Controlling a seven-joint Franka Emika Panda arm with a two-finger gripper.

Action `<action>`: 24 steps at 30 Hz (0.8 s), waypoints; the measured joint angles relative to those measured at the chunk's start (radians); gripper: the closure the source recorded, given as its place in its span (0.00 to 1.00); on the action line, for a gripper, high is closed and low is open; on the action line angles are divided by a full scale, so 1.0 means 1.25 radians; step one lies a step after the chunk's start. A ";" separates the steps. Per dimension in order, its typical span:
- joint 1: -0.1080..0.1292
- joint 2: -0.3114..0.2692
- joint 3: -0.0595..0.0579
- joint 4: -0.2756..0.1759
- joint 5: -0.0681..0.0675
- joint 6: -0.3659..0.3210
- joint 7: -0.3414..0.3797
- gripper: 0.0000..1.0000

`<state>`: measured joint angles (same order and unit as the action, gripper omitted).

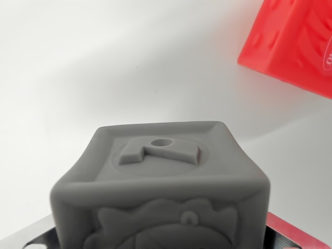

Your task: Destack cube

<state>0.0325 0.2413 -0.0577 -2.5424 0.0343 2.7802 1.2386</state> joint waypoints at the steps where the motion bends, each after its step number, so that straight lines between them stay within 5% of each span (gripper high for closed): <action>1: 0.001 0.001 0.000 0.000 0.000 0.001 0.007 1.00; 18: 0.016 0.012 0.001 -0.003 0.003 0.017 0.097 1.00; 24: 0.015 0.062 0.004 0.003 0.011 0.055 0.098 1.00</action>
<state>0.0512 0.3194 -0.0526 -2.5381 0.0478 2.8495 1.3607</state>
